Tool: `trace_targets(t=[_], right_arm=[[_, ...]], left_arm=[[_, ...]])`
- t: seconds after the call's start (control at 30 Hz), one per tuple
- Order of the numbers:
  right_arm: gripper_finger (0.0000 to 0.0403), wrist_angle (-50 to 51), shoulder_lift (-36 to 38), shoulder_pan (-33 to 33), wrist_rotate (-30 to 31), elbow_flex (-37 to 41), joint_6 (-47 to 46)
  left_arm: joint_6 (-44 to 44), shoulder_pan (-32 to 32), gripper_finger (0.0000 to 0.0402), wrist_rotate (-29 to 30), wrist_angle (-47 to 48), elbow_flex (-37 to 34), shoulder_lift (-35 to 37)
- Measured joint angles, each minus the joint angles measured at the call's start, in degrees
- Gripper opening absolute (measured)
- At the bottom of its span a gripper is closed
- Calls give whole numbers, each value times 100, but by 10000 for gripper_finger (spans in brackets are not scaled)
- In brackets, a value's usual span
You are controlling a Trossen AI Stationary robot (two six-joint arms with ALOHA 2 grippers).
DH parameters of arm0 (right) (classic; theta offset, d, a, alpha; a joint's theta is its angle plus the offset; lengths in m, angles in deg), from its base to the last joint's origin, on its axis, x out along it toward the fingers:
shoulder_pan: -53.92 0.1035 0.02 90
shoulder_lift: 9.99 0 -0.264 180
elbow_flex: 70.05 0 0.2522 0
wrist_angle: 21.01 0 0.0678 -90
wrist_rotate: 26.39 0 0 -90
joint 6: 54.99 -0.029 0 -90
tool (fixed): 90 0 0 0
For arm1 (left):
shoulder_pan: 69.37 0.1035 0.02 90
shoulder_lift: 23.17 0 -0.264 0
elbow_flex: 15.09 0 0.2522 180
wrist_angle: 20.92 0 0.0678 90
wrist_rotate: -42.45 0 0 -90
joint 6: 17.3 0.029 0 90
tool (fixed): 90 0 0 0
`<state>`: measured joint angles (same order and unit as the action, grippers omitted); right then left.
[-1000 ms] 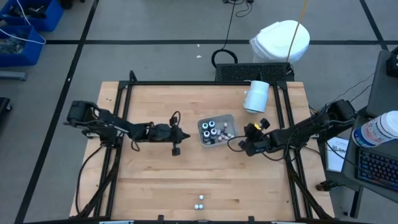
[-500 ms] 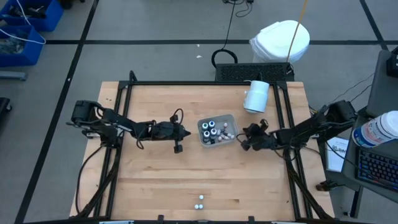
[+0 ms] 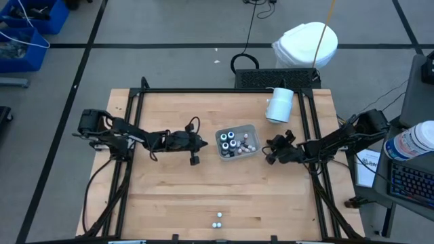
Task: Pick & Place food coloring
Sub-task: Adjust the gray bin
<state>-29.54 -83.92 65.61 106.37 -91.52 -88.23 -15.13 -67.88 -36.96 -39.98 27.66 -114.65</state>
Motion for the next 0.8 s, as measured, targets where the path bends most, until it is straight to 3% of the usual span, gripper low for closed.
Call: trace_targets(t=[0.33, 0.8], right_arm=[[0, -1067, 0, 0, -384, 0, 730], [0, -1641, 0, -3, -770, -2, 954]], left_arm=[[-87, -2, 7, -7, 20, 0, 0], [-125, -2, 9, -4, -103, 0, 0]])
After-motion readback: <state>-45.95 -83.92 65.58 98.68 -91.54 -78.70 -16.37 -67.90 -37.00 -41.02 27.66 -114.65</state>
